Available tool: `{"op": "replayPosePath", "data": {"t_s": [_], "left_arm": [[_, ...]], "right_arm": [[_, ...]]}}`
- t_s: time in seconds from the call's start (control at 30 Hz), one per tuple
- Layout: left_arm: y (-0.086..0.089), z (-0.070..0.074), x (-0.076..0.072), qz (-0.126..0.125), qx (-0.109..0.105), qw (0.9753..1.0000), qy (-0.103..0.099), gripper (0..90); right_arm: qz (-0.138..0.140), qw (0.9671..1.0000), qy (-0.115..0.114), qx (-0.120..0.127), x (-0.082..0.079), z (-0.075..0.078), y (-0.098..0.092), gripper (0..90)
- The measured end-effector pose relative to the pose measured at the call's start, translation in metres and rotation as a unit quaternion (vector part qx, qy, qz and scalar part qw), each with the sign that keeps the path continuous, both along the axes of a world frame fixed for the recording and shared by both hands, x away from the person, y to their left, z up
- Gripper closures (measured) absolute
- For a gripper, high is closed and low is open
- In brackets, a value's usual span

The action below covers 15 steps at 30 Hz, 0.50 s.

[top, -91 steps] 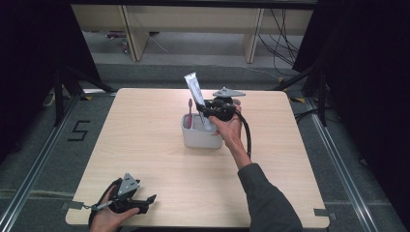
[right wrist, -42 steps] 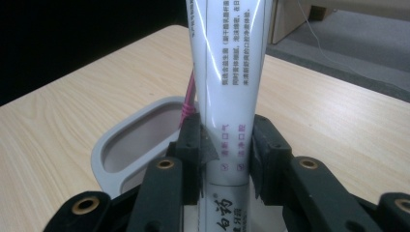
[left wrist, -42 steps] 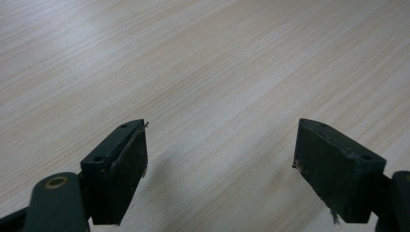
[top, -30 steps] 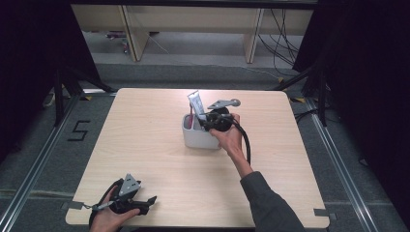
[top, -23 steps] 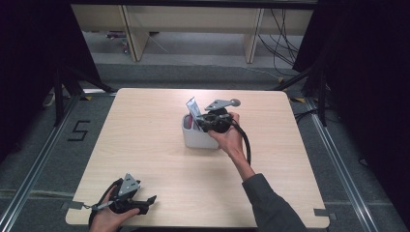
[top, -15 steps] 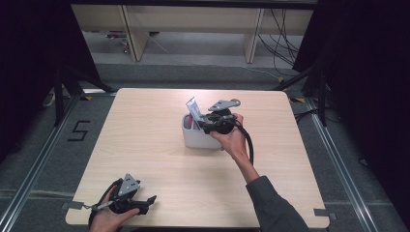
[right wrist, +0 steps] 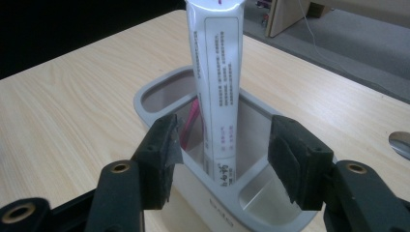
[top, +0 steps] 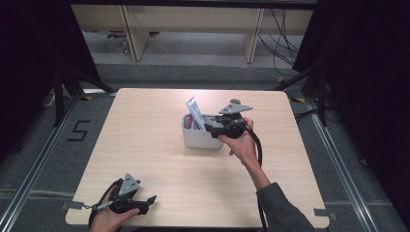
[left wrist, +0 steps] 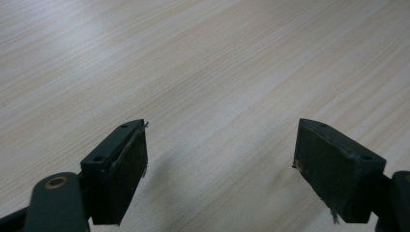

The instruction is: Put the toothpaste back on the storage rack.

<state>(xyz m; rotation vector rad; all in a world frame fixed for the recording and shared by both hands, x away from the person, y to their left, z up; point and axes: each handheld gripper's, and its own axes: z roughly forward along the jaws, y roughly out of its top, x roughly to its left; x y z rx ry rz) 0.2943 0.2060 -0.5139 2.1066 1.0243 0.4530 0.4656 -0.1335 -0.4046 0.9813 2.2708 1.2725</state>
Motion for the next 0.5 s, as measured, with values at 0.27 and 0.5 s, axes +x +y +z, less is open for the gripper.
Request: {"op": "replayPosePath", "data": {"t_s": [0.27,0.5], "left_arm": [[0.001,0.001,0.000,0.001,0.003,1.0000,0.001,18.8],[0.001,0.001,-0.001,0.001,0.005,1.0000,0.002,18.8]], "right_arm": [[-0.002,0.9999,0.003,0.015,-0.007,-0.003,-0.009,42.6],[-0.002,0.9999,0.001,0.016,-0.013,-0.001,-0.014,41.0]]}}
